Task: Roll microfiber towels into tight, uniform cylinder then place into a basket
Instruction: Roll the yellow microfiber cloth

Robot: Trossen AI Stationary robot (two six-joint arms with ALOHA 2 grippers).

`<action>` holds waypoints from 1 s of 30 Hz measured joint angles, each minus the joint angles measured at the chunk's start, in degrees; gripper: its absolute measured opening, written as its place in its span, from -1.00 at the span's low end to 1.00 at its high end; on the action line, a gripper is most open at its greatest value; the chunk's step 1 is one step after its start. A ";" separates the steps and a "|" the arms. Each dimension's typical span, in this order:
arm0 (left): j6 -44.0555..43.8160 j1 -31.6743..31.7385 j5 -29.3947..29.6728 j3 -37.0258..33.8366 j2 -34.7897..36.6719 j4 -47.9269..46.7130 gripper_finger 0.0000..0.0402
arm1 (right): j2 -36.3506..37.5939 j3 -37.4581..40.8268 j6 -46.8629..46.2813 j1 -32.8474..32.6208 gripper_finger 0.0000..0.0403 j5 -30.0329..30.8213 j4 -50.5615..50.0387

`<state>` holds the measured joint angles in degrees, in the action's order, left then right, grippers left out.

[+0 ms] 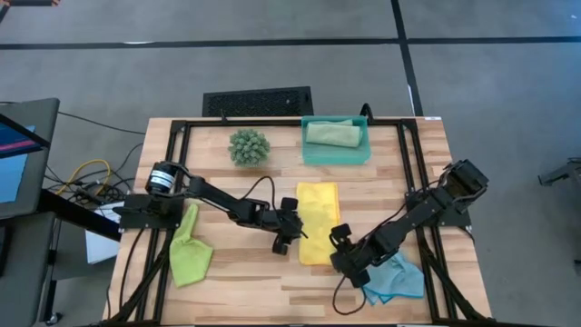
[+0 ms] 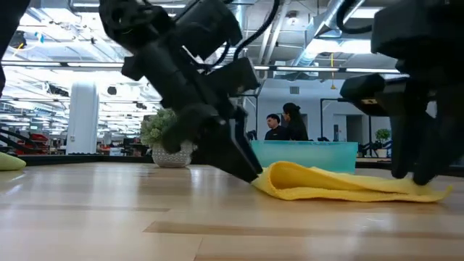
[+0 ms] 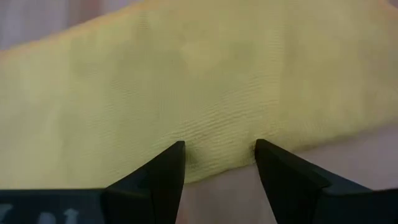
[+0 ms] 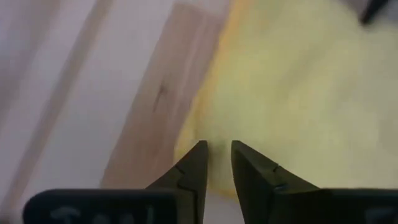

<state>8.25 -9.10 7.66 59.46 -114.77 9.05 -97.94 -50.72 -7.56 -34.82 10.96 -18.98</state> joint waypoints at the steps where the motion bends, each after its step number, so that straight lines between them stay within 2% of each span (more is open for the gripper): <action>1: -0.46 0.44 0.09 0.12 -0.34 -0.32 -0.06 | 0.08 0.31 -0.02 0.16 -0.56 -0.87 0.04; 5: -1.73 1.53 0.20 0.11 -0.55 -2.04 -0.06 | 0.03 0.90 -0.05 0.51 -0.60 -2.87 0.55; 9: -1.67 1.49 0.61 0.07 -0.01 -2.49 -0.06 | 0.11 2.17 0.02 0.93 -0.62 -7.36 0.58; 12: -1.62 1.49 0.96 -0.05 0.52 -3.32 -0.06 | 1.86 2.30 0.37 -0.04 -0.62 -8.08 -0.85; 20: -1.51 0.72 2.73 -0.32 2.61 -5.60 -0.06 | 5.53 2.21 1.07 -0.14 -0.62 -6.23 1.84; 24: -1.69 -0.55 2.54 -0.46 3.74 -5.78 -0.06 | 4.04 3.13 0.11 1.62 -0.62 -3.37 3.50; 30: -0.59 -2.07 -0.58 -0.42 3.80 -0.41 -0.06 | 1.01 6.05 2.11 5.03 -0.62 -3.45 11.28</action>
<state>7.66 -11.17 7.08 59.05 -110.98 8.64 -96.92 -44.67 -5.46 -29.80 7.51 -7.70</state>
